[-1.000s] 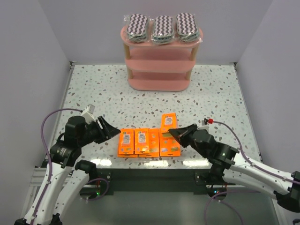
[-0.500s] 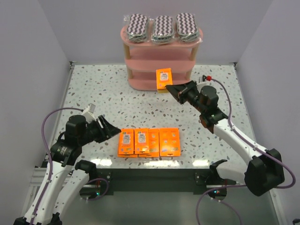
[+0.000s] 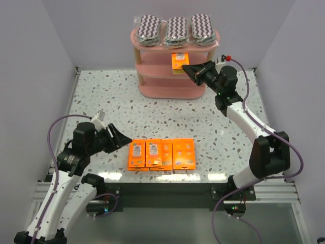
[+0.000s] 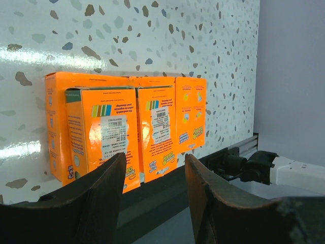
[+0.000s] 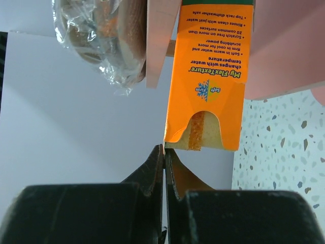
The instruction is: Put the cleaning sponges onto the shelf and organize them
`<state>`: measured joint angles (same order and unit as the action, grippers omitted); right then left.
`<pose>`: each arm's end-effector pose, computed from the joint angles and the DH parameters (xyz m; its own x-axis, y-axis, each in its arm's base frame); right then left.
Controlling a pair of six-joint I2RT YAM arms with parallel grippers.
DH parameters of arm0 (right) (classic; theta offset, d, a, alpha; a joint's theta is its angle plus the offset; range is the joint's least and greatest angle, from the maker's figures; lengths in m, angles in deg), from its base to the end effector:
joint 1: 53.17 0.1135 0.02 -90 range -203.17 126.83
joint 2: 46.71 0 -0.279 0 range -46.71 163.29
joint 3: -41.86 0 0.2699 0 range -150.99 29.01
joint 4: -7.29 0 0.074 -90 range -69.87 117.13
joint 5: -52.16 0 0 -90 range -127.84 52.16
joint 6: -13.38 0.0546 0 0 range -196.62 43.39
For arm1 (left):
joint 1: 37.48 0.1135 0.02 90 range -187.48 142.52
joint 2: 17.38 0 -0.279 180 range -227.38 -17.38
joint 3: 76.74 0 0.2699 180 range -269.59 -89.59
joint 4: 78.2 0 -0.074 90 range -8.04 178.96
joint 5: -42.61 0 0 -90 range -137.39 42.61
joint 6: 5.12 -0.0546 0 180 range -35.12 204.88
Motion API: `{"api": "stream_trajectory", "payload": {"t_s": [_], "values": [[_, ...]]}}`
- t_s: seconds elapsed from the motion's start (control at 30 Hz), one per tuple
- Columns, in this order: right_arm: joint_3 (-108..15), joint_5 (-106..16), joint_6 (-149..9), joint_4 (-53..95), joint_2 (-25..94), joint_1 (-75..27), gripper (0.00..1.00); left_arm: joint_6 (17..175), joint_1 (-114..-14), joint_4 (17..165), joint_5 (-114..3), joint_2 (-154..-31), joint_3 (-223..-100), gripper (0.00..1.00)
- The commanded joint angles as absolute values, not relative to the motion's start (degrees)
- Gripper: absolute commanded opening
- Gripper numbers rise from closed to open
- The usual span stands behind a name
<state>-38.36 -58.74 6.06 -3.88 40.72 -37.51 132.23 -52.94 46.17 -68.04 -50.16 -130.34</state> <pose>0.3799 0.1267 0.3670 -0.5815 0.7993 -0.1515 -0.1417 0.0839 0.9863 0.1302 -0.0560 0.2891 -0.7615 -0.5035 -0.4082 -0.0466 0.6707 -0.7403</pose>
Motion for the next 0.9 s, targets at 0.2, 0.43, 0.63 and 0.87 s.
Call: {"api": "stream_trajectory", "payload": {"t_s": [0.2, 0.43, 0.63, 0.87], "values": [[-41.6, -62.3, 4.5, -6.3, 46.5, -39.7, 0.00, 132.6, -53.0, 50.9, -68.6, -51.2, -132.5, 0.55], [-44.3, -65.6, 5.7, -12.9, 54.9, -46.6, 0.00, 133.4, -53.0, 52.9, -67.8, -52.3, -132.7, 0.55], [-50.3, -67.3, 5.7, -11.2, 61.4, -49.5, 0.00, 133.6, -53.0, 54.6, -67.1, -55.3, -134.1, 0.55], [-50.8, -68.2, 6.2, -10.4, 63.3, -50.5, 0.00, 134.3, -53.0, 56.5, -66.5, -57.5, -134.3, 0.55]]}}
